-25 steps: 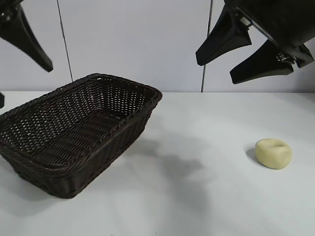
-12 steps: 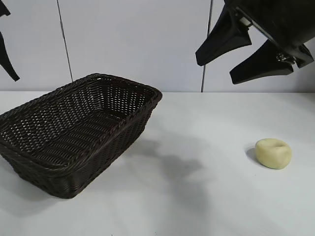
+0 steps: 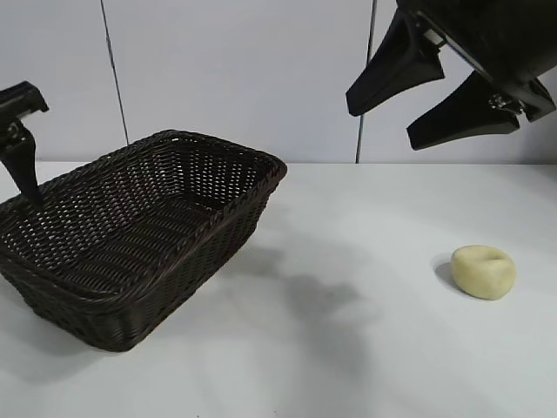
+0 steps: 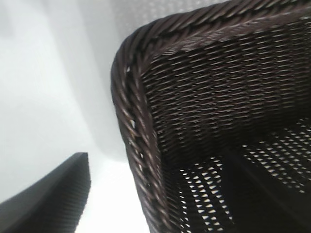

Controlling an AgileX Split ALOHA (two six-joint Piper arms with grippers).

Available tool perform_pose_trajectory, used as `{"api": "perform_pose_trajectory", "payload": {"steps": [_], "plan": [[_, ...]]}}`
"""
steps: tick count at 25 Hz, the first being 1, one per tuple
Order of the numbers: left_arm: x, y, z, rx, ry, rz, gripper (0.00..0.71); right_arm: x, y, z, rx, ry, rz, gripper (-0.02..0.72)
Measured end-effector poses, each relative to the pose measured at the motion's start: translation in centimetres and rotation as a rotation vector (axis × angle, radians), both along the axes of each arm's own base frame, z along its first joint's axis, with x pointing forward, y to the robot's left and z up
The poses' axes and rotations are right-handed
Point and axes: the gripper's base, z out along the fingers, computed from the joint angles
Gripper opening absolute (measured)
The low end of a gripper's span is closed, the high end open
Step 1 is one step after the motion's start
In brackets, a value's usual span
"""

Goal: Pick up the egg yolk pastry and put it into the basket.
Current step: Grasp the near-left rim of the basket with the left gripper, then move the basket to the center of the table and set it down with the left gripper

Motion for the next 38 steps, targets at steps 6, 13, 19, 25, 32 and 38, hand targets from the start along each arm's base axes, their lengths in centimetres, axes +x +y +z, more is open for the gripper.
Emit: {"api": "perform_pose_trajectory", "payload": {"steps": [6, 13, 19, 25, 32, 38], "plan": [[0.9, -0.3, -2.4, 0.007, 0.042, 0.007, 0.543, 0.0, 0.0, 0.0, -0.002, 0.000, 0.001, 0.538], [1.4, -0.5, -3.9, 0.005, 0.070, 0.017, 0.538, 0.0, 0.0, 0.0, -0.003, -0.001, 0.001, 0.538], [1.5, -0.6, -3.9, 0.000, 0.056, 0.019, 0.290, 0.0, 0.0, 0.0, -0.003, -0.001, 0.001, 0.538], [1.7, -0.7, -3.7, -0.025, 0.044, 0.069, 0.105, 0.0, 0.0, 0.0, -0.003, -0.001, 0.001, 0.538], [1.5, -1.2, -3.2, -0.098, 0.056, 0.081, 0.103, 0.0, 0.0, 0.0, -0.004, -0.001, 0.001, 0.538], [1.6, 0.4, -1.3, -0.116, 0.032, 0.010, 0.100, 0.0, 0.0, 0.0, -0.007, -0.002, 0.003, 0.538]]}}
